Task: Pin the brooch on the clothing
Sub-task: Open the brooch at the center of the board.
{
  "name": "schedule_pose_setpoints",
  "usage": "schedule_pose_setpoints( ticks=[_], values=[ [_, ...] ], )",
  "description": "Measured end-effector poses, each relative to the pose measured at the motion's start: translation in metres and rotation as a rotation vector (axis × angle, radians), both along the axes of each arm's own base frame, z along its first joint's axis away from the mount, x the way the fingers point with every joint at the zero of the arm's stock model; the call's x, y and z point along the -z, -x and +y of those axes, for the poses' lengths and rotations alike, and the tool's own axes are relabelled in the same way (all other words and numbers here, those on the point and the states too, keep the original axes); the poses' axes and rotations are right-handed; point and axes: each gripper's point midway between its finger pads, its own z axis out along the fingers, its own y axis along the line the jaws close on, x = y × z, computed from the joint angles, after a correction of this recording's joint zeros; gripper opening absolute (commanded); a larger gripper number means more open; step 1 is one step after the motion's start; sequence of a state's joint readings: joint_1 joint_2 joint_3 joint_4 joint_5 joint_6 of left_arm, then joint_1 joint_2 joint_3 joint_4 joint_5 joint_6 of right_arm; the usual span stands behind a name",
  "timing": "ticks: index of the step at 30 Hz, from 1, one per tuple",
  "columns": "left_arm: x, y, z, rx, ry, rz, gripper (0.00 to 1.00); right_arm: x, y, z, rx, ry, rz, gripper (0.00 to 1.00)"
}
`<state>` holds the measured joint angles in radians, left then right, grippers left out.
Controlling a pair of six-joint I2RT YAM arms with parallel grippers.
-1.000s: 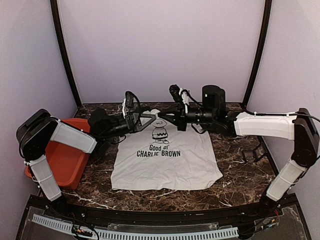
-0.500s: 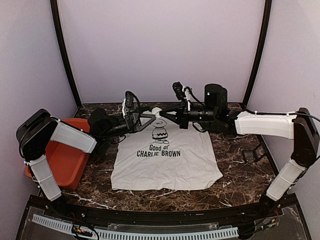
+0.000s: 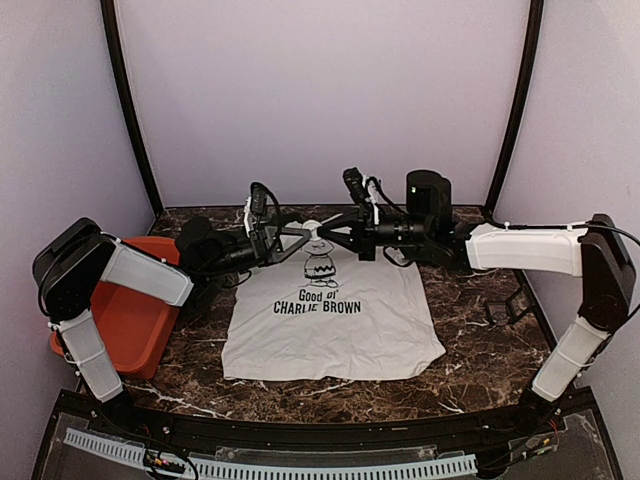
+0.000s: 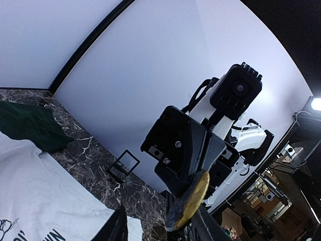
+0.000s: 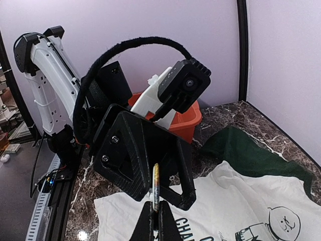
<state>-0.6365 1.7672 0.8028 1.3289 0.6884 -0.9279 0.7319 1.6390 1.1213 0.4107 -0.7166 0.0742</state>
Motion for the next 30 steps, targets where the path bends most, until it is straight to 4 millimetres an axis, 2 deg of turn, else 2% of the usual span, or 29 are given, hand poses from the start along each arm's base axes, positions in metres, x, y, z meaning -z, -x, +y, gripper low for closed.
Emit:
schedule_pose_setpoints(
  ticks=[7, 14, 20, 30],
  values=[
    [-0.0003, 0.0007, -0.0001, 0.004, 0.001, 0.000, 0.26, 0.0031, -0.0001, 0.0008, -0.003, 0.003, 0.015, 0.00],
    [-0.0015, 0.0025, -0.0002, 0.017, 0.007, 0.010, 0.16, 0.0058, -0.0015, 0.0002, 0.004, 0.012, 0.022, 0.00],
    [-0.0004, 0.0023, 0.0004, 0.019, 0.002, 0.002, 0.04, 0.0087, -0.0062, 0.0023, 0.025, 0.027, 0.016, 0.00],
    [-0.0022, -0.0005, 0.0026, -0.005, -0.003, -0.054, 0.01, 0.0064, -0.0100, 0.0060, 0.041, 0.027, 0.043, 0.00]
  ],
)
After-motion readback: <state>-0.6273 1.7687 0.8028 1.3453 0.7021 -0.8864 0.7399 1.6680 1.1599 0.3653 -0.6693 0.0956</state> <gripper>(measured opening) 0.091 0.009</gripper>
